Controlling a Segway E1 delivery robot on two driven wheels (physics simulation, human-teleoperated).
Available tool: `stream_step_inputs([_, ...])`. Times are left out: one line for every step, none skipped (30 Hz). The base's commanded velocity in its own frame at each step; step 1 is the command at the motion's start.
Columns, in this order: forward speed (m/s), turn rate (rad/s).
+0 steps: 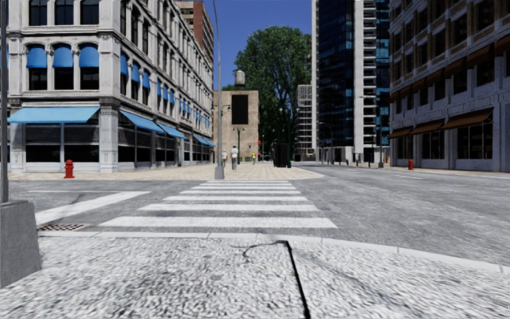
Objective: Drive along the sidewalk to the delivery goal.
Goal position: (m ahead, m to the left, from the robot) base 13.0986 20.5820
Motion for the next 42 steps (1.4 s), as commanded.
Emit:
stream_step_inputs([2.00,0.08])
stream_step_inputs([2.00,0.19])
stream_step_inputs([2.00,0.30])
stream_step_inputs([2.00,0.43])
stream_step_inputs([2.00,0.43])
stream_step_inputs([2.00,0.47])
stream_step_inputs([2.00,0.48])
stream_step_inputs([2.00,0.48])
stream_step_inputs([2.00,0.48])
stream_step_inputs([2.00,0.39])
stream_step_inputs([2.00,0.17])
stream_step_inputs([2.00,0.02])
stream_step_inputs([2.00,0.02])
stream_step_inputs([2.00,0.00])
stream_step_inputs([2.00,0.00])
stream_step_inputs([2.00,0.00])
stream_step_inputs([2.00,0.00])
stream_step_inputs([2.00,0.00])
stream_step_inputs([2.00,0.00])
stream_step_inputs([2.00,0.00])
stream_step_inputs([2.00,0.00])
stream_step_inputs([2.00,0.00])
stream_step_inputs([2.00,0.00])
stream_step_inputs([2.00,0.00])
stream_step_inputs([2.00,0.00])
stream_step_inputs([2.00,0.00])
stream_step_inputs([2.00,0.00])
stream_step_inputs([2.00,0.00])
stream_step_inputs([2.00,0.00])
stream_step_inputs([2.00,0.00])
stream_step_inputs([2.00,-0.05])
stream_step_inputs([2.00,-0.05])
stream_step_inputs([2.00,-0.22])
stream_step_inputs([2.00,-0.30])
stream_step_inputs([2.00,-0.30])
stream_step_inputs([2.00,-0.33])
stream_step_inputs([2.00,-0.36])
stream_step_inputs([2.00,-0.36])
stream_step_inputs([2.00,-0.36])
stream_step_inputs([2.00,-0.32])
stream_step_inputs([2.00,-0.13])
stream_step_inputs([2.00,0.00])
